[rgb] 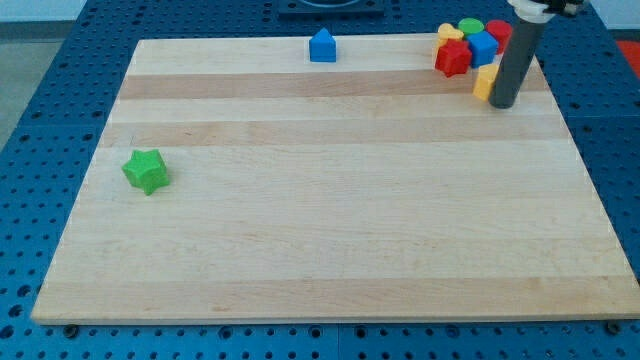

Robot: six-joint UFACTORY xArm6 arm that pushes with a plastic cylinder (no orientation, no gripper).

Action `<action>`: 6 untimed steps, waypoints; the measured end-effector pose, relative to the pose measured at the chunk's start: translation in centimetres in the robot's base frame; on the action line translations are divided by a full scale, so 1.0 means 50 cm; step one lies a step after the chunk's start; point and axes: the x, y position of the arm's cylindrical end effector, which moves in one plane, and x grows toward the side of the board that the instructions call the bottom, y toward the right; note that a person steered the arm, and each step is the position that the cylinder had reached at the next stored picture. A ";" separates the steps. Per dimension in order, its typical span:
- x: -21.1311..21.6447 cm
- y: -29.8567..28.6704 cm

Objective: Place the yellow hexagon towards bottom of blue cube

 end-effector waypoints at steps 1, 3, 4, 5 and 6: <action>0.006 0.000; -0.044 0.009; -0.063 0.022; -0.060 0.030; -0.050 0.028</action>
